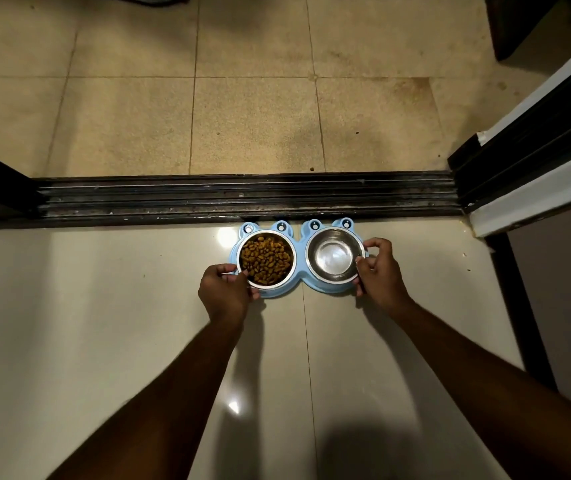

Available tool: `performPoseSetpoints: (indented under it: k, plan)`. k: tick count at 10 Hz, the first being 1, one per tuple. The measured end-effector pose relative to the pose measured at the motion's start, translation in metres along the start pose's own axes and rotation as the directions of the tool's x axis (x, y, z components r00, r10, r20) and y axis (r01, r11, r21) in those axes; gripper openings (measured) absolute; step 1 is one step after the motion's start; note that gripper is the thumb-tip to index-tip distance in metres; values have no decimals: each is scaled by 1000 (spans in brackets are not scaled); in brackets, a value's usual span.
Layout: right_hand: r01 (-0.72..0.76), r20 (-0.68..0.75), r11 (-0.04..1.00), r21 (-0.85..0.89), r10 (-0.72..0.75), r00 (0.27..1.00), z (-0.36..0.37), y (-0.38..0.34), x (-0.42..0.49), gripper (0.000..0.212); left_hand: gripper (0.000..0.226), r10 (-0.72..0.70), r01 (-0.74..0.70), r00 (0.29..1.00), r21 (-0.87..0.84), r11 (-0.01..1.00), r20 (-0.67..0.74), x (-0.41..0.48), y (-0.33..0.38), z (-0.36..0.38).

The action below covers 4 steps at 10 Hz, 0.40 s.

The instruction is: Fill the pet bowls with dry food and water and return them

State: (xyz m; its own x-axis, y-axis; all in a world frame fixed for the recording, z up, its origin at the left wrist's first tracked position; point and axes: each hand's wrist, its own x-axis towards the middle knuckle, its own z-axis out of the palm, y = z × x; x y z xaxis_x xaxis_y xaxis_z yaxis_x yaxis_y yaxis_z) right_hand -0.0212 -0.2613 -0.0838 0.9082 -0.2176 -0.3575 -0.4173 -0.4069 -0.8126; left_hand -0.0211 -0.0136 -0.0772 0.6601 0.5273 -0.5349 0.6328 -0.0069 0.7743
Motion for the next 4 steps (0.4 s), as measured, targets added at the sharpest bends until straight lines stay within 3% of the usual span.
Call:
performPoseSetpoints:
  k: [1,3,4]
  plan:
    - [3,36,999,-51,-1,999,-4,2,4,17,19,9,-9,1000,4,1000,-1,-1,1,0]
    - [16,6,949,-315,-15,1000,-7,3,8,23,13,29,-28,999,-42,999,22,-9,4,-8]
    - [-15,14,952,-306,21,1000,-12,-4,-4,28,8,123,-125,991,46,991,47,-24,8,-21]
